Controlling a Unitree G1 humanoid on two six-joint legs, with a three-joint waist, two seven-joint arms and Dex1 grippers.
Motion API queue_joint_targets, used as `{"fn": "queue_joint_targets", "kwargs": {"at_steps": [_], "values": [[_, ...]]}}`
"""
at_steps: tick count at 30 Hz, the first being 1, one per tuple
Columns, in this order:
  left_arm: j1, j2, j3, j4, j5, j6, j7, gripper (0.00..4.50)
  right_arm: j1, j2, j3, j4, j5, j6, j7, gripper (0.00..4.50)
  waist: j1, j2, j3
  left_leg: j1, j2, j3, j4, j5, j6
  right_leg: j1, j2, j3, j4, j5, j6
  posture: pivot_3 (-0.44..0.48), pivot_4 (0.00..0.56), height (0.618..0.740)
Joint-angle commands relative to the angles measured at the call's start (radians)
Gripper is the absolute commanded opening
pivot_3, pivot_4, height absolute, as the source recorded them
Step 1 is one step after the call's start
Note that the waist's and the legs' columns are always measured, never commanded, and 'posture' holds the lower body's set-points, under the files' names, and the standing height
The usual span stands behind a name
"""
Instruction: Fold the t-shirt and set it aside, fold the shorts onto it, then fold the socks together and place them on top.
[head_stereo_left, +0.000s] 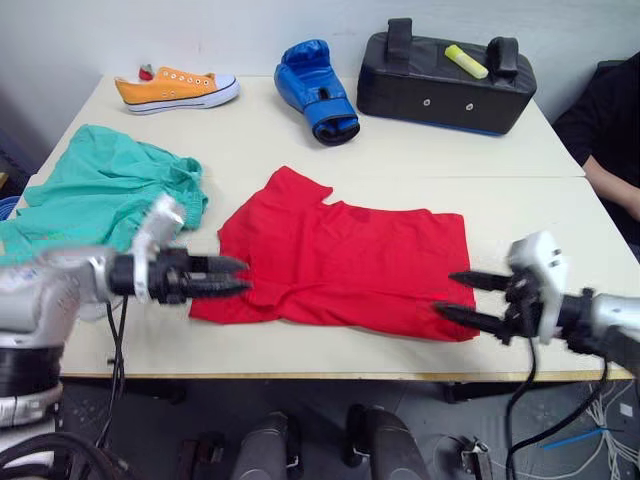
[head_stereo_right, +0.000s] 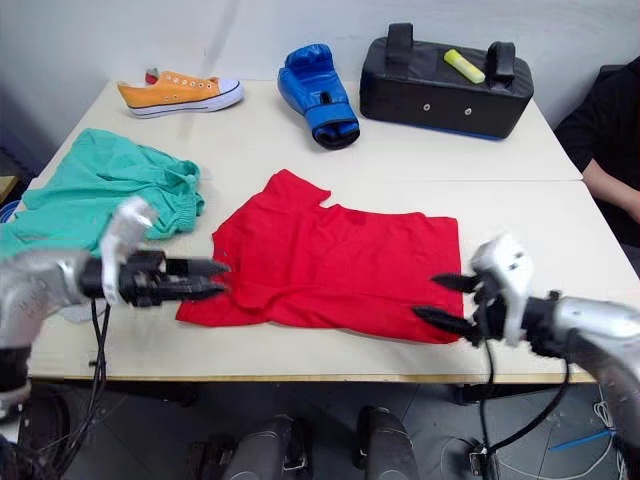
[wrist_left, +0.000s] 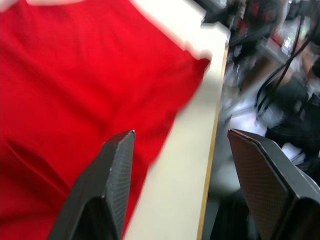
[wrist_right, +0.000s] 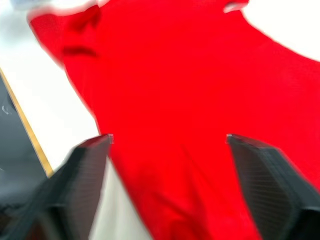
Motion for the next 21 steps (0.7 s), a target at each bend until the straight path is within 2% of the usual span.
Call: {"fn": "queue_joint_targets", "kwargs": {"at_steps": [1,5,7,10,14,18,21], "values": [[0.001,-0.001,-0.034,-0.037,0.065,-0.118,0.027,2.23,0.009,0.038,0.123,0.005,-0.123,-0.064,-0.1,2.14,0.007,0.0,0.0,0.0,0.0,-0.001,0.0,0.001,0.0,0.0,0.0,0.0,0.0,0.0,0.0,0.0,0.15,0.74],[0.082,0.057,-0.134,-0.012,0.186,-0.271,-0.021,0.86,0.041,0.035,0.226,0.08,-0.257,-0.149,-0.137,0.64,0.008,0.0,0.0,0.0,-0.001,0.001,-0.004,0.0,0.001,-0.001,-0.001,0.001,-0.003,0.0,0.0,0.0,0.15,0.74],[0.084,0.053,-0.16,0.051,0.248,-0.326,0.011,0.19,0.06,0.02,0.253,0.123,-0.322,-0.194,-0.148,0.0,0.008,0.0,0.0,0.0,-0.001,0.002,-0.009,0.001,0.001,-0.003,-0.001,0.001,-0.004,0.0,-0.001,0.0,0.15,0.74],[0.081,0.062,-0.197,0.141,0.338,-0.384,0.048,0.06,0.109,-0.013,0.243,0.16,-0.38,-0.246,-0.143,0.0,0.01,-0.001,-0.001,0.0,-0.001,0.002,-0.009,0.001,0.001,-0.003,0.0,0.0,-0.004,0.0,-0.002,0.0,0.15,0.74],[0.101,0.112,-0.21,0.212,0.41,-0.468,0.038,0.06,0.214,-0.069,0.153,0.154,-0.37,-0.279,-0.087,0.0,0.022,-0.003,-0.008,0.003,-0.001,0.002,-0.009,0.001,0.002,0.0,0.0,0.0,-0.005,0.0,-0.001,0.0,0.15,0.74],[0.131,0.167,-0.19,0.268,0.42,-0.537,-0.001,0.06,0.319,-0.113,0.048,0.157,-0.359,-0.303,-0.03,0.0,0.022,-0.003,-0.018,0.004,0.0,0.001,-0.011,0.0,0.004,0.001,-0.001,0.0,-0.007,0.0,-0.001,0.0,0.15,0.74],[0.136,0.188,-0.14,0.252,0.353,-0.522,-0.06,0.06,0.333,-0.093,-0.047,0.148,-0.313,-0.306,-0.012,0.0,0.02,-0.003,-0.019,0.005,0.0,0.001,-0.012,-0.001,0.005,0.001,0.0,0.0,-0.007,-0.001,-0.002,0.0,0.15,0.74]]}}
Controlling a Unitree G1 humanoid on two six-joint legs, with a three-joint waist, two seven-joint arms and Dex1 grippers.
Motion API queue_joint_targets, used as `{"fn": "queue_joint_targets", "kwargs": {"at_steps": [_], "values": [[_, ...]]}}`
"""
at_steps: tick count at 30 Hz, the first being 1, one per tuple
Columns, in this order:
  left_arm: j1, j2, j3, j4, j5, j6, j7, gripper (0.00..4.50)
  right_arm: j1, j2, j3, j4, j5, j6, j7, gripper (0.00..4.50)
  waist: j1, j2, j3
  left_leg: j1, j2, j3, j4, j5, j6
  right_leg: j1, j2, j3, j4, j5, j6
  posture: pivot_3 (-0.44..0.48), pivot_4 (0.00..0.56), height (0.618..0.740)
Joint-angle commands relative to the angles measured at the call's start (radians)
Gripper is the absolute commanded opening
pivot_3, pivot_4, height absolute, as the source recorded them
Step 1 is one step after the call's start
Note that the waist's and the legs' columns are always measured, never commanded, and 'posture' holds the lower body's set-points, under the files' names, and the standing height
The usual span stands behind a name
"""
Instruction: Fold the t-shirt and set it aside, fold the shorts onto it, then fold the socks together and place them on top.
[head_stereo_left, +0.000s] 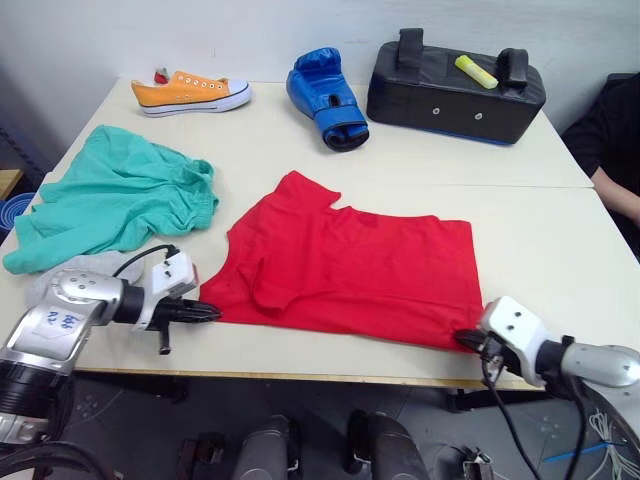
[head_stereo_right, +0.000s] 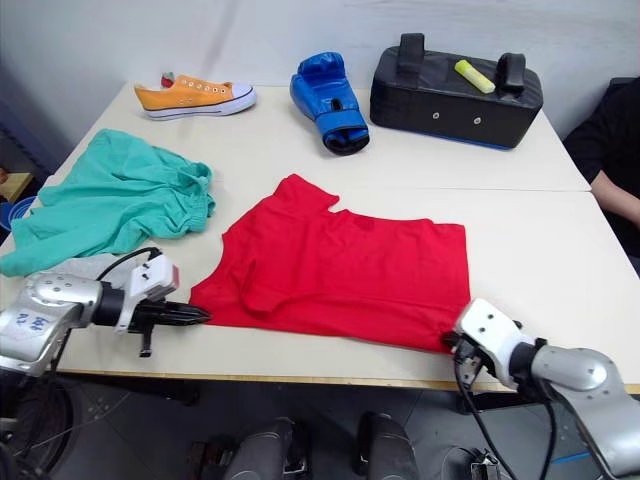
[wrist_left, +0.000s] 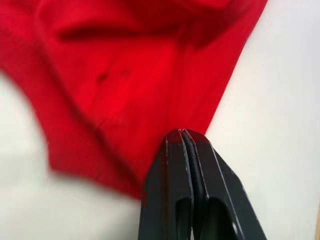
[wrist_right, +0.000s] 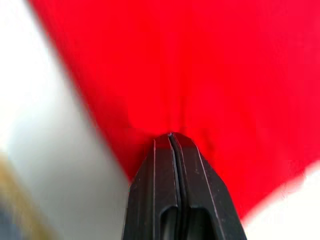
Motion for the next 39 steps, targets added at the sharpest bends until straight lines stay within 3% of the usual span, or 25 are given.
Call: {"fn": "queue_joint_targets", "kwargs": {"at_steps": [1,7,12,18,22,30,39], "values": [[0.019,0.027,0.048,-0.005,-0.053,0.043,-0.068,0.06,0.005,0.017,-0.099,0.007,0.051,0.016,0.024,0.0,-0.004,0.0,0.0,0.0,0.0,0.0,0.0,0.0,0.0,-0.001,0.0,0.0,0.0,0.0,0.0,0.0,0.15,0.74],[-0.093,-0.01,0.106,-0.181,-0.271,0.265,-0.116,0.06,-0.145,0.032,-0.133,-0.094,0.24,0.125,0.054,0.0,-0.004,0.0,0.002,-0.003,0.001,0.0,0.0,0.002,-0.003,-0.002,0.0,0.0,0.001,0.0,0.0,0.0,0.15,0.74],[-0.129,-0.053,-0.042,-0.215,-0.17,0.179,-0.144,0.06,-0.226,0.02,0.037,-0.151,0.253,0.131,0.103,0.0,-0.001,0.001,0.002,-0.003,0.0,-0.001,0.0,0.002,-0.004,-0.002,0.002,-0.001,0.001,-0.001,0.0,0.0,0.15,0.74],[-0.203,-0.176,-0.193,-0.059,-0.008,0.025,-0.126,0.06,-0.324,0.064,0.274,-0.045,0.106,0.129,0.046,0.0,-0.001,-0.001,0.003,-0.005,-0.001,0.0,0.003,0.002,-0.002,-0.002,0.002,-0.001,0.001,0.0,0.001,0.0,0.15,0.74],[-0.22,-0.238,-0.191,0.013,0.002,-0.007,-0.128,0.06,-0.298,0.046,0.361,0.045,-0.03,0.033,0.03,0.0,-0.001,-0.002,0.002,-0.004,-0.001,0.0,0.003,0.002,-0.001,-0.002,0.001,-0.001,0.001,0.0,0.001,0.0,0.15,0.74],[-0.298,-0.255,-0.162,0.169,0.039,-0.032,-0.142,0.06,-0.268,0.076,0.35,0.078,-0.032,0.024,0.022,0.0,-0.001,-0.008,-0.001,-0.002,0.0,-0.001,0.004,0.003,-0.002,0.0,0.001,-0.001,0.001,0.001,0.001,0.0,0.15,0.74],[-0.557,-0.406,-0.055,0.513,0.057,-0.037,0.041,0.06,-0.243,0.084,0.342,0.062,-0.033,0.031,0.019,0.0,0.0,-0.012,-0.004,-0.003,0.0,-0.003,0.004,0.004,0.001,0.001,0.001,-0.003,0.001,0.001,0.001,0.0,0.15,0.74]]}}
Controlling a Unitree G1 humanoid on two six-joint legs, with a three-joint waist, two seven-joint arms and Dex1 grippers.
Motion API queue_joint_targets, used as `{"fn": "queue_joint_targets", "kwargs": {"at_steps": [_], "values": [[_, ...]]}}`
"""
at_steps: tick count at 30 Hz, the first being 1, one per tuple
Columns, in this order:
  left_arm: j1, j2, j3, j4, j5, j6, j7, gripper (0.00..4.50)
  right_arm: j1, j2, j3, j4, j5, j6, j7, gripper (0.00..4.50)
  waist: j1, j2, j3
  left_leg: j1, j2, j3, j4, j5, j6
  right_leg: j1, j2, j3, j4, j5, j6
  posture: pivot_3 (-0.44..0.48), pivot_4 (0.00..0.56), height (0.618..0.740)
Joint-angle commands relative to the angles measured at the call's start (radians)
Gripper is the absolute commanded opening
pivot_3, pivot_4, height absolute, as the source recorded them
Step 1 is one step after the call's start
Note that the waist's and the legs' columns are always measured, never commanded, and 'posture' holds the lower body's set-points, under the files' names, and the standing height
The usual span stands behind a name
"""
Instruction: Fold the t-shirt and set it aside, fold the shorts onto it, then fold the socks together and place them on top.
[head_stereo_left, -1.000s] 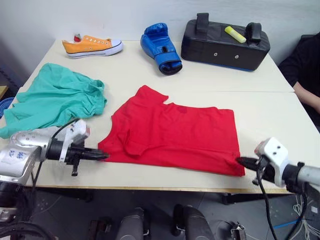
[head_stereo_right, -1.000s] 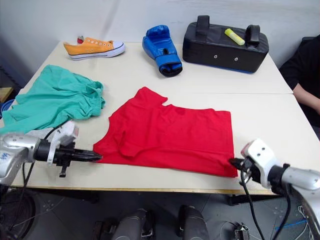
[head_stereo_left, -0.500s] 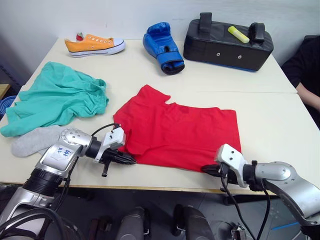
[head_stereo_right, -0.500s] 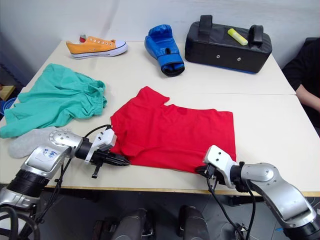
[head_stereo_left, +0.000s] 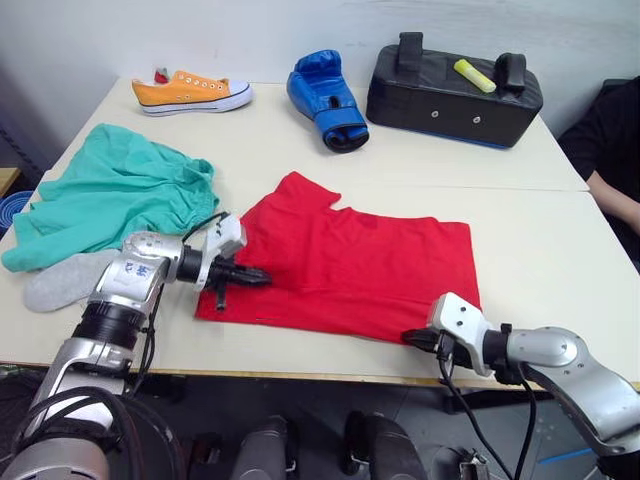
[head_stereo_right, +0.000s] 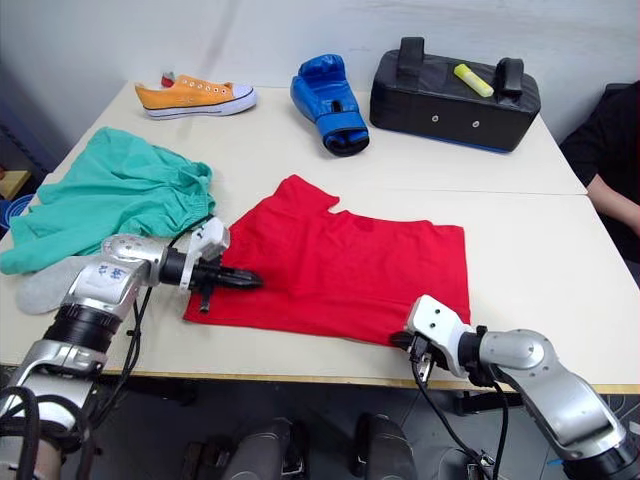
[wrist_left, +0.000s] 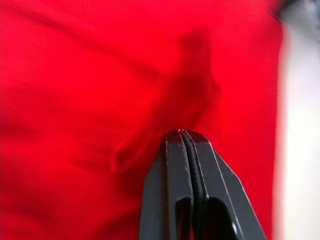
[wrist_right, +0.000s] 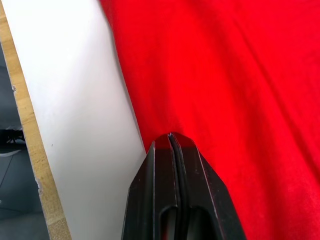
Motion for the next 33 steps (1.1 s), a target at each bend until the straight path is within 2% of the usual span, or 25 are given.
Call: {"fn": "queue_joint_targets", "kwargs": {"at_steps": [1,3,7,11,14,16,19,23,27,31,33], "values": [[-0.054,0.003,0.059,0.044,-0.011,-0.003,0.006,0.06,0.036,0.003,0.017,0.037,-0.039,0.034,-0.023,0.0,-0.002,0.0,0.0,0.0,0.0,0.0,0.0,0.001,0.003,0.0,0.0,0.0,0.0,0.0,0.0,0.0,0.15,0.74],[-0.042,0.021,0.059,0.01,-0.022,0.011,-0.041,0.06,0.041,0.005,0.01,0.031,-0.039,0.033,-0.029,0.0,-0.007,0.0,0.0,0.0,0.0,0.001,0.0,0.001,0.003,0.0,0.0,0.0,0.0,0.0,0.0,0.0,0.15,0.74],[0.102,0.131,0.061,-0.311,-0.127,0.144,-0.192,0.06,0.05,0.034,-0.118,-0.033,0.092,0.108,-0.036,0.0,-0.012,0.002,0.001,-0.001,0.0,0.001,-0.001,0.001,0.002,-0.001,0.0,0.0,-0.001,0.0,0.0,0.0,0.15,0.74],[0.231,0.19,0.039,-0.492,-0.098,0.131,-0.172,0.06,0.046,0.066,-0.202,-0.094,0.187,0.183,-0.061,0.0,-0.004,0.004,0.003,-0.001,0.0,0.0,-0.001,0.0,0.0,-0.001,-0.001,0.0,-0.002,-0.001,0.0,0.0,0.15,0.74],[0.287,0.186,0.015,-0.484,-0.004,0.055,-0.078,0.06,0.032,0.098,-0.216,-0.113,0.218,0.226,-0.093,0.0,0.0,0.006,0.004,-0.001,0.0,-0.001,-0.001,-0.001,-0.003,-0.001,-0.001,0.001,-0.001,0.0,0.0,0.0,0.15,0.74],[0.309,0.185,0.004,-0.438,0.05,0.005,-0.031,0.06,0.046,0.076,-0.173,-0.098,0.169,0.216,-0.093,0.0,0.0,0.006,0.004,-0.001,0.0,-0.001,-0.002,-0.002,0.0,-0.001,-0.001,0.0,-0.001,-0.001,-0.001,0.0,0.15,0.74],[0.331,0.212,-0.005,-0.36,0.115,-0.082,0.004,0.06,0.082,0.044,-0.167,-0.046,0.117,0.193,-0.092,0.0,0.0,0.007,0.004,-0.001,0.0,-0.001,-0.003,-0.002,0.0,-0.003,-0.001,0.0,-0.001,-0.001,-0.001,0.0,0.15,0.74],[0.35,0.263,0.016,-0.247,0.148,-0.171,0.022,0.06,0.154,-0.001,-0.228,0.061,0.056,0.104,-0.077,0.0,-0.001,0.008,0.002,0.001,0.0,-0.001,-0.003,-0.002,-0.002,-0.001,-0.001,0.0,-0.001,-0.001,-0.001,0.0,0.15,0.74],[0.37,0.323,0.096,-0.197,0.107,-0.226,0.023,0.06,0.277,-0.043,-0.377,0.084,0.057,0.038,-0.032,0.0,0.0,0.012,0.0,0.003,0.0,-0.001,-0.004,-0.004,0.002,0.001,-0.001,0.0,-0.001,-0.001,-0.001,0.0,0.15,0.74],[0.43,0.388,0.202,-0.323,0.002,-0.168,-0.045,0.06,0.351,-0.049,-0.509,0.079,0.083,-0.026,0.031,0.0,-0.002,0.012,0.0,0.003,0.0,-0.001,-0.005,-0.004,0.002,0.0,-0.001,0.0,-0.002,-0.001,-0.002,0.0,0.15,0.74],[0.454,0.409,0.233,-0.406,-0.04,-0.139,-0.071,0.44,0.351,-0.048,-0.536,0.063,0.081,-0.074,0.053,0.0,-0.002,0.013,0.002,0.0,0.0,-0.001,-0.005,-0.004,0.002,-0.002,-0.001,0.0,-0.002,-0.001,-0.002,0.0,0.15,0.74]]}}
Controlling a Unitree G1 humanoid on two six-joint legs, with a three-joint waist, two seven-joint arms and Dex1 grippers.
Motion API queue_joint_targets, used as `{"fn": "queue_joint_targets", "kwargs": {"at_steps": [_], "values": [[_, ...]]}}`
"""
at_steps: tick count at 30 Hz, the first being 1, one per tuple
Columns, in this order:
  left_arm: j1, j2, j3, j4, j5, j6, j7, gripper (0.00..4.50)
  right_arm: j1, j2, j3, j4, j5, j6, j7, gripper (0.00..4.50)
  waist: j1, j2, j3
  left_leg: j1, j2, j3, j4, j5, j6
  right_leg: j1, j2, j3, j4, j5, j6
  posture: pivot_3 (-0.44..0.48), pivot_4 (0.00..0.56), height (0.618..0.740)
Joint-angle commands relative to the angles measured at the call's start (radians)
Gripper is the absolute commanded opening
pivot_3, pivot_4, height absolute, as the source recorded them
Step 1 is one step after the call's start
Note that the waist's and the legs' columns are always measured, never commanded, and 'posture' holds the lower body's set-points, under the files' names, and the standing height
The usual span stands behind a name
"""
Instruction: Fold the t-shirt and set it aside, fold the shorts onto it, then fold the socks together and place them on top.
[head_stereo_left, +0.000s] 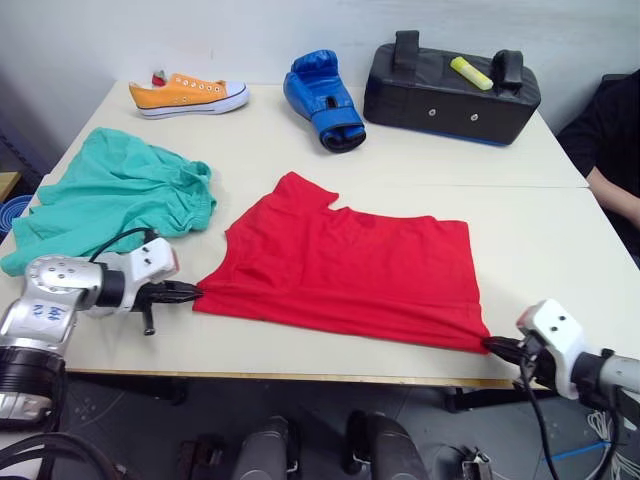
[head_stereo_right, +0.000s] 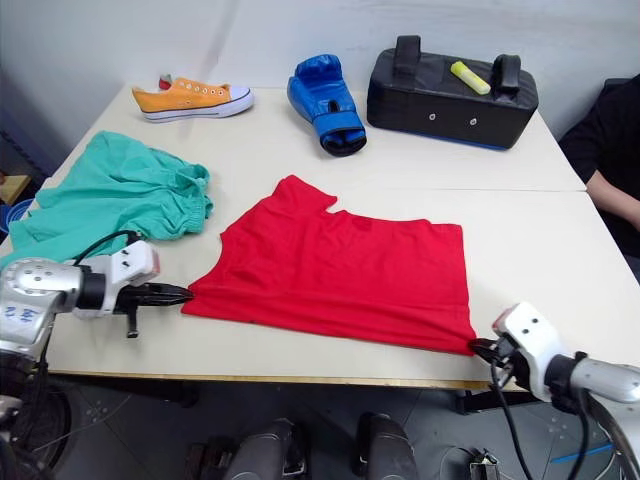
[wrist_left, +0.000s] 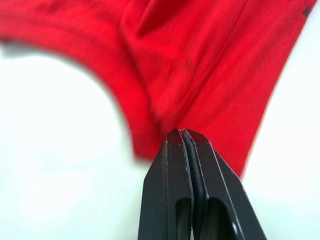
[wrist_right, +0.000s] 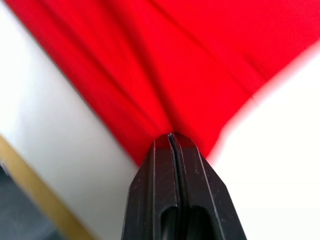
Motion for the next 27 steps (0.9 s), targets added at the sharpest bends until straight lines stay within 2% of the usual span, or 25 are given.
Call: {"fn": "queue_joint_targets", "kwargs": {"at_steps": [1,4,6,9,13,14,24,25,27], "values": [[0.027,0.045,0.074,-0.162,-0.088,0.061,-0.055,0.62,-0.014,-0.009,-0.07,-0.044,-0.002,-0.095,0.044,0.0,0.0,0.002,0.001,0.0,0.0,0.0,0.0,0.0,-0.001,0.0,0.0,0.0,0.0,0.0,0.0,0.0,0.15,0.74],[0.048,0.066,0.104,-0.279,-0.14,0.121,-0.075,1.57,-0.044,-0.005,-0.083,-0.099,0.003,-0.145,0.057,0.0,-0.001,0.003,0.003,-0.001,0.0,0.0,0.0,0.001,-0.002,0.0,0.0,0.0,-0.002,0.0,0.0,0.0,0.15,0.74],[0.077,0.077,0.107,-0.337,-0.132,0.114,-0.072,2.21,-0.033,-0.022,-0.066,-0.131,-0.031,-0.187,0.084,0.0,-0.001,0.005,0.004,-0.001,0.0,0.0,-0.001,0.0,-0.002,0.0,0.0,0.0,-0.002,0.0,0.0,0.0,0.15,0.74],[0.145,0.09,0.088,-0.336,-0.049,0.001,-0.056,3.15,0.032,-0.046,-0.04,-0.17,-0.084,-0.26,0.144,0.57,0.0,0.008,0.005,-0.001,0.0,0.0,-0.002,0.002,-0.006,0.0,0.001,0.0,-0.002,-0.001,0.001,0.0,0.15,0.74],[0.183,0.065,0.058,-0.303,0.012,-0.092,-0.025,4.43,0.052,-0.046,0.011,-0.151,-0.178,-0.335,0.128,1.93,0.0,0.008,0.006,-0.001,0.0,0.001,-0.003,0.001,-0.006,-0.001,0.002,-0.001,-0.003,-0.003,0.001,0.0,0.15,0.74],[0.179,0.058,0.049,-0.29,0.029,-0.11,-0.011,4.5,0.049,-0.05,0.022,-0.141,-0.199,-0.345,0.126,2.23,0.001,0.008,0.006,-0.001,-0.001,0.001,-0.003,0.001,-0.006,0.0,0.002,0.0,-0.003,-0.003,0.002,0.0,0.15,0.74],[0.089,-0.037,-0.044,-0.123,0.16,-0.231,0.083,4.5,-0.058,-0.065,0.143,-0.011,-0.332,-0.4,0.118,2.23,0.004,0.009,0.005,0.001,0.0,0.001,-0.002,-0.001,0.0,0.001,0.001,0.0,-0.004,-0.001,0.002,0.0,0.15,0.74],[0.073,-0.05,-0.053,-0.096,0.17,-0.239,0.092,4.31,-0.071,-0.062,0.153,-0.003,-0.338,-0.398,0.117,1.86,0.004,0.009,0.005,0.001,0.0,0.001,-0.002,0.0,0.0,0.002,0.001,0.0,-0.004,-0.001,0.002,0.0,0.15,0.74],[0.053,-0.066,-0.064,-0.059,0.183,-0.251,0.099,3.93,-0.084,-0.06,0.164,0.006,-0.342,-0.397,0.117,1.39,0.005,0.011,0.004,0.002,0.0,0.001,-0.001,0.001,0.0,0.002,0.001,0.0,-0.004,-0.001,0.001,0.0,0.15,0.74]]}}
